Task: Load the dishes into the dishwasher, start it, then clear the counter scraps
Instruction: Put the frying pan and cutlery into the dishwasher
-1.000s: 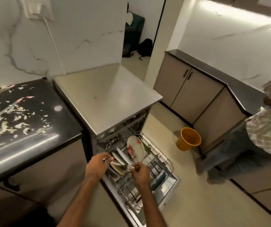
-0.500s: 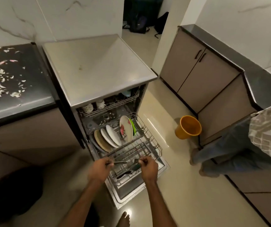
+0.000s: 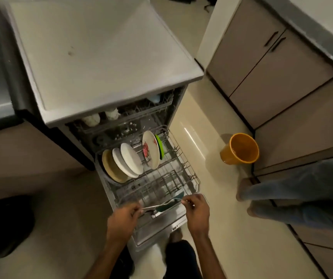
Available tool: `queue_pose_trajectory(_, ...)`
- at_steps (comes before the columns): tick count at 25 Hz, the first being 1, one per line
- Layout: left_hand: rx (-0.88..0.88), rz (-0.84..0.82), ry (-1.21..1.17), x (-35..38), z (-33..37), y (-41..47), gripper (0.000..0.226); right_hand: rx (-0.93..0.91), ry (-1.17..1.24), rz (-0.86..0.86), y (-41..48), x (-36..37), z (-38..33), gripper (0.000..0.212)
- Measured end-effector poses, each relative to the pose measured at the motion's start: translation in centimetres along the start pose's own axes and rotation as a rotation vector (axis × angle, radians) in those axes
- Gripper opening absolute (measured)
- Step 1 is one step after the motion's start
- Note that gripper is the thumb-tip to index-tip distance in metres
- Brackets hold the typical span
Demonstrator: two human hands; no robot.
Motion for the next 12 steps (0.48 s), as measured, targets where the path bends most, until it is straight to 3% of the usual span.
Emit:
queue_pose_trajectory(5, 0.016, 0.146, 0.085, 10.3, -2.9, 8.0, 0.002, -0.203, -0.146, -0.182, 10.5, 9.4, 8.9, 0.009)
queue_pose_trajectory(9, -0.074, 0.096, 0.182, 21.0, -5.9, 14.6, 0.017, -0.32, -0.233, -0.291, 17.3, 17.4, 17.7, 0.011)
queue_pose_trajectory(12, -0.113, 0.131, 0.259, 27.6, -7.8, 18.1, 0.014, -0.37, -0.233, -0.307, 20.7, 22.3, 23.2, 0.01)
Point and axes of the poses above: each hand's wrist, its own y-axis towards the middle knuckle, its own x-axis out of the palm, z = x × y, the point moved 7 cm from there along y, towards the middle knuckle, and after that the axes turned 8 degrees about z, right-handed, at the moved point
